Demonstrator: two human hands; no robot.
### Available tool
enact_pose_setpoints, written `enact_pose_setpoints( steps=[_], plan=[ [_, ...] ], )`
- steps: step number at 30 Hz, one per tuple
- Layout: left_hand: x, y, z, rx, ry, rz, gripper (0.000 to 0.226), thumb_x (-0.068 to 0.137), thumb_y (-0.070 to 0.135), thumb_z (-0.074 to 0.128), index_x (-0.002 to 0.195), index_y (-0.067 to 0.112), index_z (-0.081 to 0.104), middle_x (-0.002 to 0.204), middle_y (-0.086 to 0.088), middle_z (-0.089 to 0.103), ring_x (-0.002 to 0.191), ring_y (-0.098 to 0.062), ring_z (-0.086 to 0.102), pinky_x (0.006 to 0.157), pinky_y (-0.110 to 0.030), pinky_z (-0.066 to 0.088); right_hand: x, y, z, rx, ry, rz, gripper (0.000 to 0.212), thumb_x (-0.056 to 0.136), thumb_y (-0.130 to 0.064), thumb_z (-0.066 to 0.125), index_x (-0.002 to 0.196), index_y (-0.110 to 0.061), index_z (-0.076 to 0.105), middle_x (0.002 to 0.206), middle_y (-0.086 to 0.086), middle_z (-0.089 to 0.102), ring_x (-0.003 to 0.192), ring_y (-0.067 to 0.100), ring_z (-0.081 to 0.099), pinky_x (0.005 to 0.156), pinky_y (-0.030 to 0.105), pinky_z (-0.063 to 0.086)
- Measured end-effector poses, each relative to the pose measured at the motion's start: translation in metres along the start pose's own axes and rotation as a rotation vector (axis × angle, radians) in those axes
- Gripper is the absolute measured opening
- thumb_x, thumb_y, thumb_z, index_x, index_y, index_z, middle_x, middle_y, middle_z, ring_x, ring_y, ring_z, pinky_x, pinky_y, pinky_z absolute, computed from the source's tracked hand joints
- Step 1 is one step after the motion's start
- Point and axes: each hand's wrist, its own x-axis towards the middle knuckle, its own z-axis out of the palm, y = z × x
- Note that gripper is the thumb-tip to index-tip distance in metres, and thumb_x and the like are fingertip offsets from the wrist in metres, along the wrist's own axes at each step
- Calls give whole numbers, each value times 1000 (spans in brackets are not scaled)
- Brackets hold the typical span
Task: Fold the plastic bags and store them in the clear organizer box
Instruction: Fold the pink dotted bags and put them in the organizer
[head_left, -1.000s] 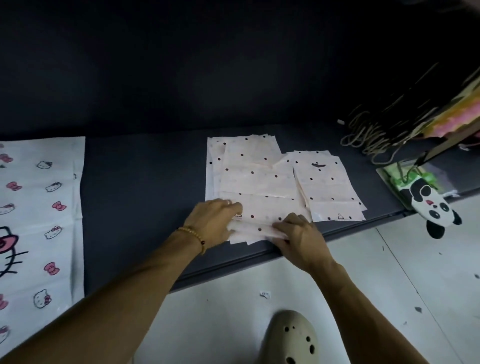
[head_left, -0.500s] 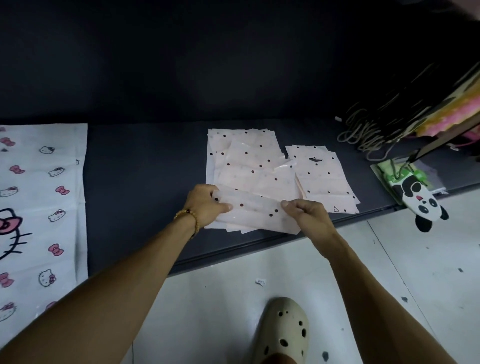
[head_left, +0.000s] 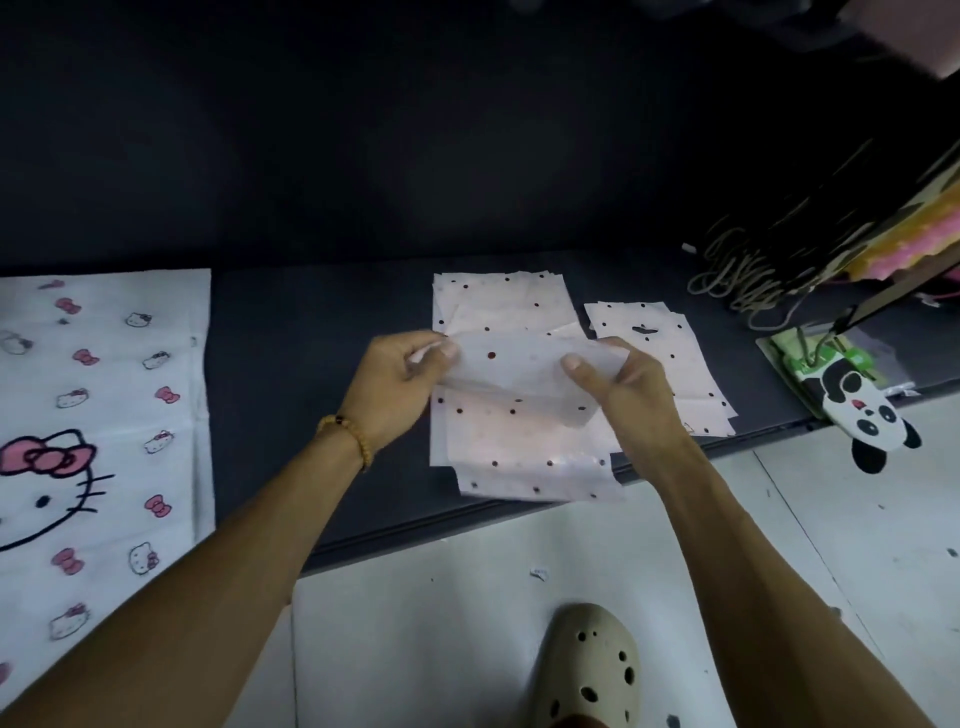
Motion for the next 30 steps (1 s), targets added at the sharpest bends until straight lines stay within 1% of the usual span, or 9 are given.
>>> enact_pose_setpoints(
  steps=[3, 9, 13, 16, 18, 20, 23, 26, 30],
  plan=[
    [-38, -6, -60, 112, 11, 108, 17, 93, 22, 57, 94, 15, 72, 89, 17, 70, 85, 5, 61, 77, -7, 43, -14, 5, 44, -82, -229, 13, 18, 75, -22, 80, 91, -23, 73, 90, -9, 75, 81, 8, 70, 66, 20, 54],
    [-124, -65, -132, 152, 11, -288, 20, 79, 28, 71, 95, 16, 74, 95, 7, 73, 90, 1, 63, 77, -6, 45, -50, 53, 134, -345, -392, 51, 11, 88, -20, 65, 83, -29, 64, 77, -14, 66, 72, 4, 62, 58, 6, 45],
    [-129, -81, -142, 161, -85, -376, 46, 63, 24, 87, 104, 32, 68, 101, 20, 69, 96, 4, 61, 80, -6, 45, -54, 52, 138, -268, -374, 165, 18, 92, -26, 59, 106, -37, 61, 97, -25, 66, 91, -5, 59, 75, 11, 44],
    [-123, -91, -138, 203, -98, -393, 31, 79, 24, 75, 109, 17, 70, 107, 9, 70, 98, -4, 64, 88, -21, 51, -49, 47, 128, -310, -380, 188, 20, 90, -31, 62, 109, -34, 59, 103, -14, 67, 95, 8, 63, 81, 28, 54],
    [-122, -96, -134, 241, -67, -386, 23, 86, 27, 67, 104, 14, 71, 101, 9, 71, 92, -1, 64, 80, -12, 50, -49, 45, 126, -292, -355, 179, 27, 85, -34, 69, 110, -33, 59, 102, -15, 67, 92, 5, 63, 69, 16, 53],
    [-121, -99, -128, 275, 3, -400, 20, 88, 27, 65, 100, 12, 70, 94, 12, 69, 84, 0, 63, 69, -6, 45, -48, 50, 131, -307, -331, 183, 28, 83, -30, 71, 109, -34, 59, 99, -19, 66, 91, 0, 62, 65, 11, 47],
    [-114, -99, -120, 305, 117, -445, 14, 88, 25, 65, 92, 11, 67, 88, 7, 66, 80, -9, 60, 67, -16, 45, -44, 60, 146, -469, -224, 202, 2, 86, -19, 63, 88, -18, 63, 79, -6, 65, 78, 15, 61, 68, 25, 49],
    [-104, -100, -114, 522, 196, -482, 32, 88, 32, 62, 67, 14, 47, 64, 2, 50, 61, -15, 48, 53, -24, 36, -34, 65, 160, -720, -124, 164, 31, 88, -20, 56, 61, -13, 41, 59, 1, 46, 63, 22, 48, 55, 27, 37],
    [-96, -103, -113, 659, 195, -573, 32, 92, 35, 56, 71, 16, 40, 69, -3, 48, 71, -25, 51, 62, -34, 43, -27, 68, 171, -801, -103, 129, 23, 94, -31, 53, 80, -13, 50, 79, 3, 55, 79, 26, 57, 71, 32, 49]
  ],
)
